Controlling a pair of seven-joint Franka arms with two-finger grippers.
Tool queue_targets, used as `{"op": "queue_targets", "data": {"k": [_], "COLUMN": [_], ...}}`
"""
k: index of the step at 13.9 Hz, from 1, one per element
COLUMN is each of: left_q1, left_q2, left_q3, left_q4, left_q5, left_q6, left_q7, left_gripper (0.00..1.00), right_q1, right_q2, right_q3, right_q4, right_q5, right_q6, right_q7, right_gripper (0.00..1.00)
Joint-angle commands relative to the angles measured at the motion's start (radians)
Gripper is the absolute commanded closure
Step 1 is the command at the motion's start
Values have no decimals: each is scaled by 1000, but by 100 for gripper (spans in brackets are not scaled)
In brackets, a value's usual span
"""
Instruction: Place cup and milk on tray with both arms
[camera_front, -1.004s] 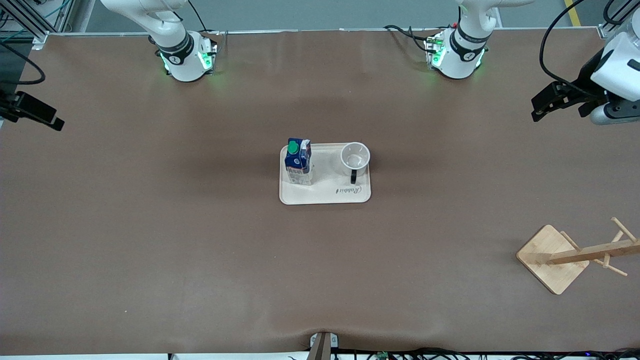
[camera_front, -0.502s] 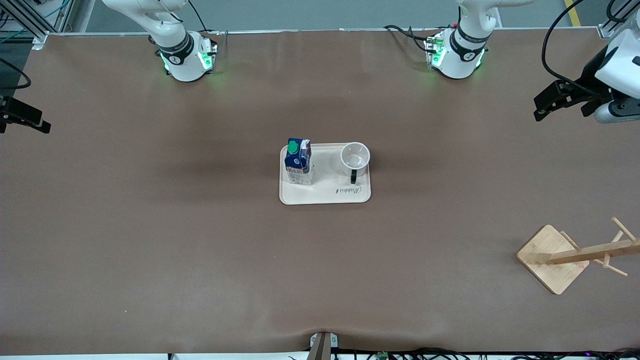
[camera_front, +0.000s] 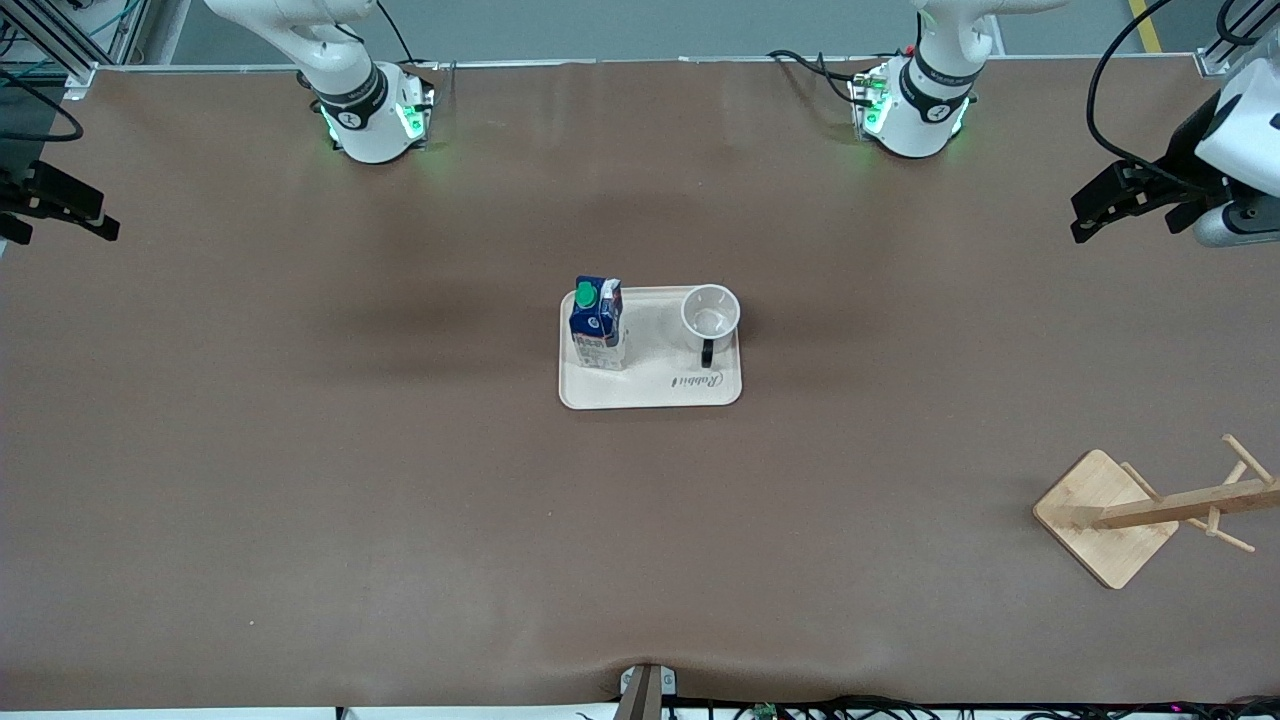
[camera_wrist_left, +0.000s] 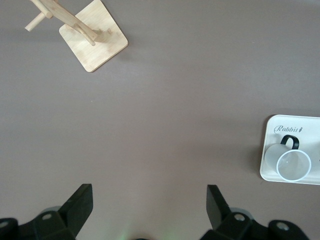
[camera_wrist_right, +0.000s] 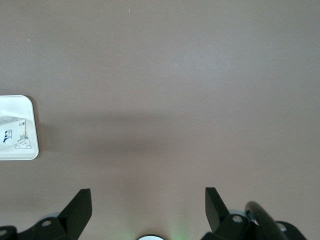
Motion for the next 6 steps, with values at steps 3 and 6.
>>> {"op": "queue_targets", "data": {"k": [3,6], "left_q1": [7,5], "left_q2": [2,2], "left_q3": [-6,-6], "left_q4": [13,13], "left_q5": [18,18], "left_q6": [-11,-12], "left_q7": [15,16], "left_gripper": [0,0], "right_q1": [-9,-6], "right_q2": [-28,-25], "right_q3": [13,15], "right_q4": [-34,-21], "right_q5": [-14,-12], "right_q6": [28,48], "right_q7": [-3,-3], "right_gripper": [0,0]}}
